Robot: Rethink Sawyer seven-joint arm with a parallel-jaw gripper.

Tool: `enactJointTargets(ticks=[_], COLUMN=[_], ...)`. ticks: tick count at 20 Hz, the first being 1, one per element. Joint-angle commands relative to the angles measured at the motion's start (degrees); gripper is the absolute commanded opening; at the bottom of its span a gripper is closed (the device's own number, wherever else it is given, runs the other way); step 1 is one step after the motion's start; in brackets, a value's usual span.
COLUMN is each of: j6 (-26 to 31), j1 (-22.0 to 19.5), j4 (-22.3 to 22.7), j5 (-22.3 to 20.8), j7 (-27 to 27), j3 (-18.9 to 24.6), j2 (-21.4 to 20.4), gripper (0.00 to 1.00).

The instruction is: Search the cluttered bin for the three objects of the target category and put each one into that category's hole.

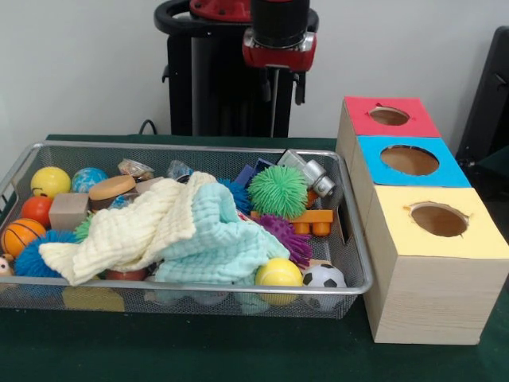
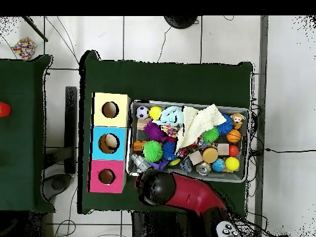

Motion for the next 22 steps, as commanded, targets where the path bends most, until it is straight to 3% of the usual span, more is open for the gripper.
enactJointTargets(ticks=[1, 12, 22], j6=[5.68, 8.73, 8.28], j1=[-2.55, -2.88, -8.77], j4=[-10.03, -15.36, -22.03], j5=[-4.63, -10.13, -13.91], j7=[-2.75, -4.24, -8.88], j3=[4.23, 3.31, 6.50], j2=[4.67, 7.45, 14.04], gripper=[1.00, 1.00, 1.00])
